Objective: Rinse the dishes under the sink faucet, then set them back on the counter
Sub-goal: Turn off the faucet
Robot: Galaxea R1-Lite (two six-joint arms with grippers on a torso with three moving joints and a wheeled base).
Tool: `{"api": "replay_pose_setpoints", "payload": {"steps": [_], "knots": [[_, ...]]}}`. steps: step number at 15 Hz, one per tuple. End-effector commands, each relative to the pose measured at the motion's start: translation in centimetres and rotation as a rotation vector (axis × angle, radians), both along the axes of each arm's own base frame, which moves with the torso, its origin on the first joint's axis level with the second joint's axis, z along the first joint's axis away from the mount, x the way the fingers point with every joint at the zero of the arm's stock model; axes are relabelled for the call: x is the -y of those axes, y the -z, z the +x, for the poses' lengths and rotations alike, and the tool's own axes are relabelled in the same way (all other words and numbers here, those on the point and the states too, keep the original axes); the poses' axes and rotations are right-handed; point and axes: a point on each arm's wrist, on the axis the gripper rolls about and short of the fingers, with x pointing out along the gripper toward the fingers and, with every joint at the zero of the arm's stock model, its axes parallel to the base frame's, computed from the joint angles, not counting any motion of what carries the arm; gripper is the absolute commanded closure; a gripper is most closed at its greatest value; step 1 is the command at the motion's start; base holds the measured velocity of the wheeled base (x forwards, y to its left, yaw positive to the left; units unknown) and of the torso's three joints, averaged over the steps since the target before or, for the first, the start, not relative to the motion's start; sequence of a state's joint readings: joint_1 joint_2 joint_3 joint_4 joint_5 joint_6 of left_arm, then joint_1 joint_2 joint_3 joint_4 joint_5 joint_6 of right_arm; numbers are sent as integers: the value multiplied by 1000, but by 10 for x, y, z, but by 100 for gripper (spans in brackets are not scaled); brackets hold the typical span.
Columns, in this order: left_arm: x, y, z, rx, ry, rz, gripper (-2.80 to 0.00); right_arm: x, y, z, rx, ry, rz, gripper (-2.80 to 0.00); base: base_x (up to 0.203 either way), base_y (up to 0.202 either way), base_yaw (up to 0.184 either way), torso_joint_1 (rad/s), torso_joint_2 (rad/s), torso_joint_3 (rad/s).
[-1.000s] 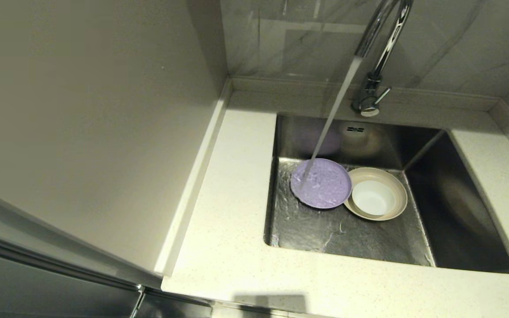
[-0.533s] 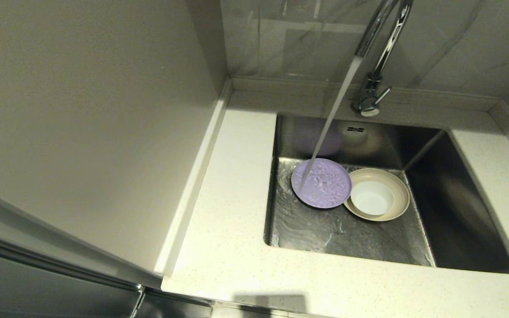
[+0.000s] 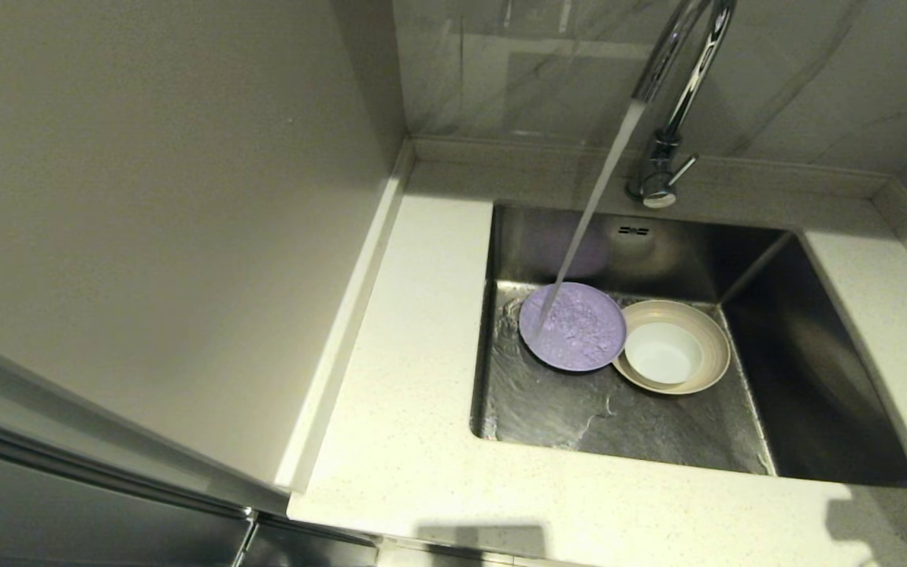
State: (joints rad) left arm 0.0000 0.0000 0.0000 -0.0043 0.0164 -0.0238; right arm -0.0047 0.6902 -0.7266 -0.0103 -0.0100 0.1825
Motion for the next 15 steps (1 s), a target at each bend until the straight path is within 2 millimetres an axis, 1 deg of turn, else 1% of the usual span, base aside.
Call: {"api": "replay_pose_setpoints", "payload": {"steps": [1, 2, 4, 7, 9, 11, 12, 14, 15], "knots": [[0, 0, 0, 3, 0, -1, 0, 0, -35, 60, -153, -13, 88, 0, 0, 0, 0, 0, 0, 0], [0, 0, 0, 3, 0, -1, 0, -2, -42, 75, -224, -39, 137, 0, 0, 0, 0, 0, 0, 0], [0, 0, 0, 3, 0, -1, 0, -6, -41, 100, -353, -130, 207, 0, 0, 0, 0, 0, 0, 0], [0, 0, 0, 3, 0, -1, 0, -18, -37, 139, -445, -237, 232, 0, 0, 0, 0, 0, 0, 0], [0, 0, 0, 3, 0, -1, 0, -25, -42, 175, -423, -266, 308, 0, 0, 0, 0, 0, 0, 0], [0, 0, 0, 3, 0, -1, 0, -31, -50, 213, -315, -315, 343, 0, 0, 0, 0, 0, 0, 0], [0, 0, 0, 3, 0, -1, 0, -34, -51, 229, -260, -336, 326, 0, 0, 0, 0, 0, 0, 0], [0, 0, 0, 4, 0, -1, 0, -39, -46, 247, -219, -362, 224, 0, 0, 0, 0, 0, 0, 0], [0, 0, 0, 3, 0, -1, 0, -40, -44, 254, -222, -362, 209, 0, 0, 0, 0, 0, 0, 0]]}}
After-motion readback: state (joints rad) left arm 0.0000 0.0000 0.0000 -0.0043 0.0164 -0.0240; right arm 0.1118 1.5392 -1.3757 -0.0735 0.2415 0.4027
